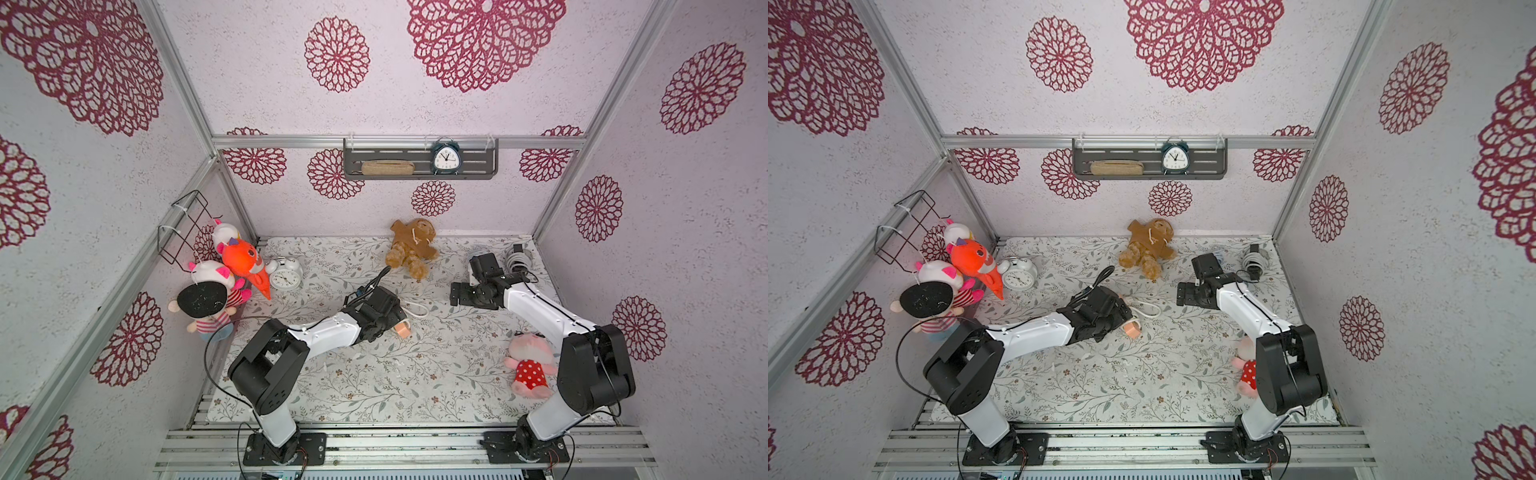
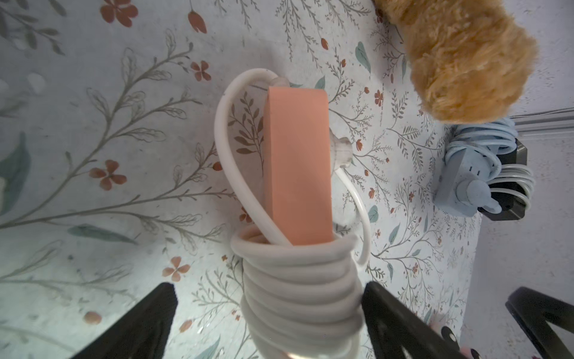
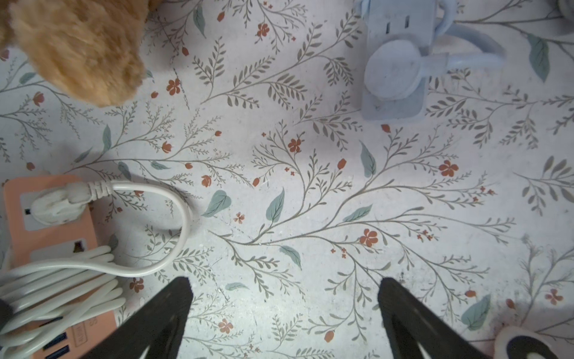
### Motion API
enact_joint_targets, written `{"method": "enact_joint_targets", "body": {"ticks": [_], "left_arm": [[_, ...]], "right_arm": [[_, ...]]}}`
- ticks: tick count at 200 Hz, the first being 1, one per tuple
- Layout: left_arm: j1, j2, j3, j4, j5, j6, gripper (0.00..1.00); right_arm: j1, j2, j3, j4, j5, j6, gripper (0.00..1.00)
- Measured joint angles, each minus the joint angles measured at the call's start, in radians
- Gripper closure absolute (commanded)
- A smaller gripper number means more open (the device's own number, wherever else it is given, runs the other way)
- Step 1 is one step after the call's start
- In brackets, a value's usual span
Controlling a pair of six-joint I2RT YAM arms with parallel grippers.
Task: Unwrap the cord wrapped around the power strip
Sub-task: Pick up the power strip from the center of the board.
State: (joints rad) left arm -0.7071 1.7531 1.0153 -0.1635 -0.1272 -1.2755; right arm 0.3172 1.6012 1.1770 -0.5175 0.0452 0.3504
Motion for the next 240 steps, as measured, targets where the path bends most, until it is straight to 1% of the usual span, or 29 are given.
{"method": "enact_joint_targets", "body": {"ticks": [21,47,81,116,156,178,194,209,213,218,222,234,240], "left_arm": [[-0.002,0.042,0.047,-0.014,0.007,0.007,0.00],[-0.005,0.089,0.096,-0.017,0.027,0.034,0.06],[-0.005,0.104,0.085,-0.013,0.064,0.054,0.12],[-0.006,0.131,0.081,0.016,0.103,0.065,0.22],[-0.005,0.149,0.081,0.042,0.124,0.097,0.39],[0.002,0.149,0.081,0.041,0.129,0.135,0.47],[0.010,0.149,0.081,0.039,0.146,0.176,0.51],[0.020,0.148,0.081,0.037,0.166,0.217,0.56],[0.024,0.147,0.081,0.035,0.173,0.230,0.61],[0.030,0.146,0.081,0.031,0.180,0.248,0.70],[0.035,0.145,0.081,0.028,0.187,0.262,0.76],[0.055,0.143,0.083,0.014,0.217,0.312,0.88],[0.066,0.142,0.089,0.001,0.235,0.349,0.92]], "right_arm": [[-0.007,-0.002,-0.019,0.011,-0.003,-0.007,0.03],[-0.018,-0.005,-0.039,0.029,-0.007,-0.017,0.03],[-0.023,-0.006,-0.051,0.041,-0.023,-0.019,0.03],[-0.023,-0.006,-0.054,0.050,-0.033,-0.021,0.03],[-0.023,-0.006,-0.056,0.060,-0.055,-0.036,0.02],[-0.023,-0.006,-0.058,0.066,-0.094,-0.068,0.01],[-0.023,-0.006,-0.058,0.072,-0.135,-0.100,0.01],[-0.023,-0.006,-0.058,0.074,-0.174,-0.142,0.01],[-0.023,-0.006,-0.058,0.074,-0.184,-0.155,0.01],[-0.023,-0.006,-0.058,0.075,-0.196,-0.172,0.01],[-0.023,-0.006,-0.059,0.076,-0.205,-0.181,0.01],[-0.023,-0.007,-0.067,0.091,-0.236,-0.228,0.01],[-0.023,-0.011,-0.078,0.107,-0.257,-0.254,0.01]]}}
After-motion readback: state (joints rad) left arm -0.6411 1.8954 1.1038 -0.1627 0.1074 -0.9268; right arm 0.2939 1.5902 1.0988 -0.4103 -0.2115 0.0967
